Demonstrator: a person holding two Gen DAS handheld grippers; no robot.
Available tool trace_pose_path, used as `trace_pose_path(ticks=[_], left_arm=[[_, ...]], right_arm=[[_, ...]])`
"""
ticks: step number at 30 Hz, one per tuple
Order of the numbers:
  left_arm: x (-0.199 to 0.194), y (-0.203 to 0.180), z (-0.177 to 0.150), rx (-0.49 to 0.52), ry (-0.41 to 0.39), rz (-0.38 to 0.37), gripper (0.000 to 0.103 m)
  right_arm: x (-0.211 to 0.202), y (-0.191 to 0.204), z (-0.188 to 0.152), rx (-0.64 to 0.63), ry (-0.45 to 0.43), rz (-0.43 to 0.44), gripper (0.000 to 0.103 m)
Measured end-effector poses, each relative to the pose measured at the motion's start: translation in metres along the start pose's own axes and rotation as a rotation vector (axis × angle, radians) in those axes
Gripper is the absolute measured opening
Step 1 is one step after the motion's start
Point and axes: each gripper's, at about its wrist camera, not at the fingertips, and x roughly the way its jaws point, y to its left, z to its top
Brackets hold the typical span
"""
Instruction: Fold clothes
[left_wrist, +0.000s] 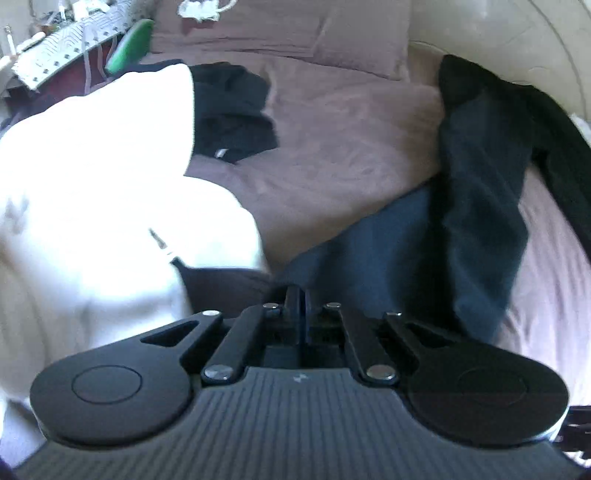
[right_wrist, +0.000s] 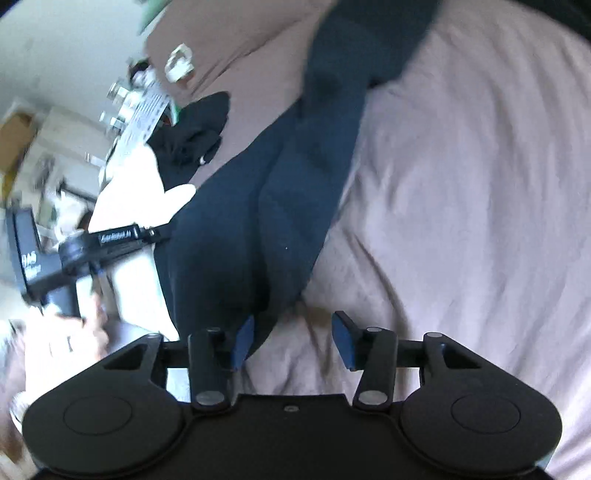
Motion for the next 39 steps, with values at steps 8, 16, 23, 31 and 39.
trace_pose_path(ticks=[8, 16, 23, 31, 39], left_arm=[[0.045, -0.039, 0.044, 0.381, -0.041, -0.015, 0.069], [0.098, -0.037, 0.036, 0.364, 0.087, -0.223, 0.087], [0.096, -0.034, 0.034, 0.323, 0.083, -0.330, 0.004], [0.010, -0.032, 0.034, 0.207, -0.027, -0.391, 0.005], [0.060, -0.049, -0.008, 0.222, 0.233, -0.341, 0.005]], right_arm=[[0.016, -0.001, 0.080, 0.017, -0.125, -0.071, 0.069], [0.047, -0.030, 0.141, 0.107, -0.151, -0.141, 0.069], [0.052, 0.002, 0.142, -0.078, -0.191, -0.239, 0.007], [0.005, 0.056, 0.086, -0.447, -0.319, -0.506, 0.008], [0.002, -0.010, 0.084, -0.220, -0.246, -0.761, 0.027]])
